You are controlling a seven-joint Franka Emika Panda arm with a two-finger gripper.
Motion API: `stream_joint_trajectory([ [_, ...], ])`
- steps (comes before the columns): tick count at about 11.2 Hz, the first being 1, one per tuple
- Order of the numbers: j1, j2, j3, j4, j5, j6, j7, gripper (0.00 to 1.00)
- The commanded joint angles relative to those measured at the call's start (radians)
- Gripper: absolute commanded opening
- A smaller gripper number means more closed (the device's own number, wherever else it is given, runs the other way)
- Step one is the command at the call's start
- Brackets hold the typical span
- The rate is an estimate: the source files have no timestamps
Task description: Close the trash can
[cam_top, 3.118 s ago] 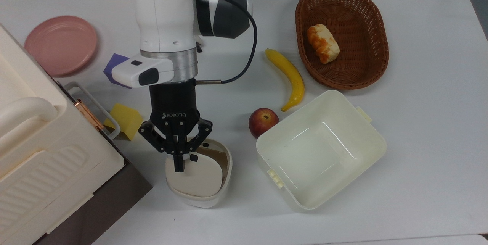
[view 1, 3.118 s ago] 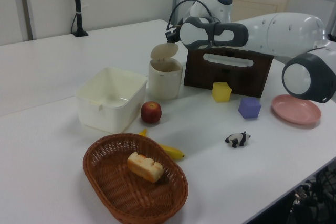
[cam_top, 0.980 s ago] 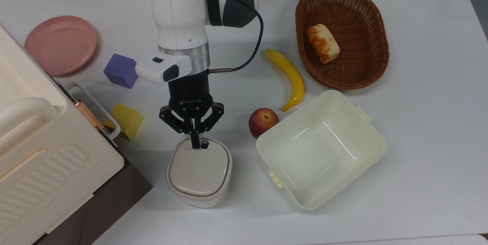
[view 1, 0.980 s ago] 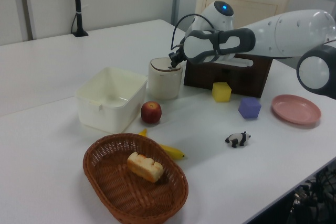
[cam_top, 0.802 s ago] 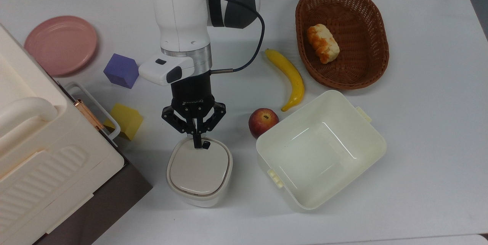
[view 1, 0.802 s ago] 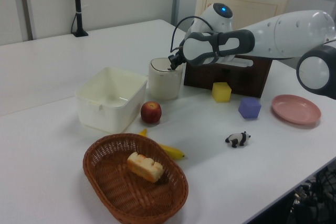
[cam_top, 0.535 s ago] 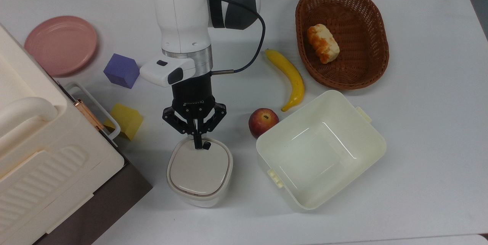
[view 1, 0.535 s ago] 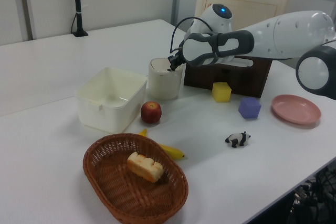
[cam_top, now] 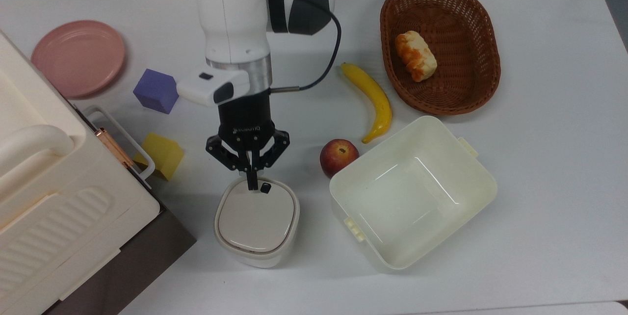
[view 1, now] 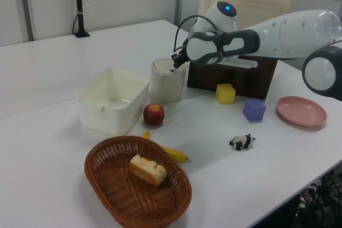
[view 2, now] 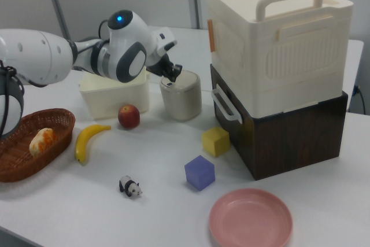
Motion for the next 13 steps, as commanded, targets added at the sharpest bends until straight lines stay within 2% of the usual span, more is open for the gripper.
stream_joint_trajectory([
  [1, -0.001, -0.205, -0.003, -0.107, 0.000, -0.117, 0.002, 0.05],
  [3, -0.001, -0.309, -0.003, -0.105, 0.002, -0.359, 0.000, 0.07],
  [4, -0.001, -0.358, -0.004, -0.101, 0.003, -0.502, 0.000, 0.12],
  [6, -0.001, -0.439, -0.012, -0.096, 0.000, -0.770, -0.003, 0.33],
  [8, -0.001, -0.489, -0.018, -0.073, -0.015, -1.011, -0.002, 0.71],
  [9, -0.001, -0.490, -0.026, -0.066, -0.021, -1.088, 0.008, 0.94],
  [10, -0.001, -0.496, -0.032, -0.066, -0.028, -1.124, 0.029, 1.00],
  [12, 0.000, -0.495, -0.032, -0.066, -0.044, -1.120, 0.124, 1.00],
  [13, 0.002, -0.497, -0.030, -0.066, -0.092, -1.120, 0.126, 1.00],
])
